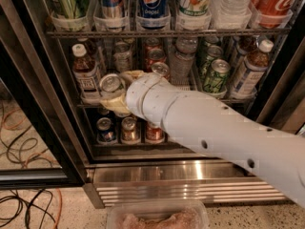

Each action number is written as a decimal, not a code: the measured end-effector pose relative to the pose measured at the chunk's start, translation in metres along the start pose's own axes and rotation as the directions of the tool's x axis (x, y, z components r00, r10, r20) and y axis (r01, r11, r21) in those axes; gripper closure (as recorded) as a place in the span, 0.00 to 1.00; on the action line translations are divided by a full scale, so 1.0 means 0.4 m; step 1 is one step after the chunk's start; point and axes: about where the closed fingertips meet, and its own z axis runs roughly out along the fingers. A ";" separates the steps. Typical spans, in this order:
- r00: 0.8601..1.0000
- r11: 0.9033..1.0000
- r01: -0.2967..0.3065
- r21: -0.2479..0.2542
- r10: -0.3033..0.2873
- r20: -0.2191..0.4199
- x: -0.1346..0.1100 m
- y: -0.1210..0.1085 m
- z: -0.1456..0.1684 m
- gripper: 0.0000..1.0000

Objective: Pick 7up can from middle shelf of fridge

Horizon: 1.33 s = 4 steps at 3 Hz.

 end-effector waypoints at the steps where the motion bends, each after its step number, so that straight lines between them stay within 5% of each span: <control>1: 0.999 1.000 -0.007 -0.024 0.006 -0.040 0.038 0.015 -0.055 1.00; 3: 0.988 0.992 -0.037 -0.119 0.019 -0.151 0.067 0.149 -0.213 1.00; 4: 0.988 0.992 -0.037 -0.119 0.019 -0.151 0.067 0.149 -0.213 1.00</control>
Offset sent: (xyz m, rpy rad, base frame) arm -0.1033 -0.0386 -0.0369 -0.0642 0.1628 0.0655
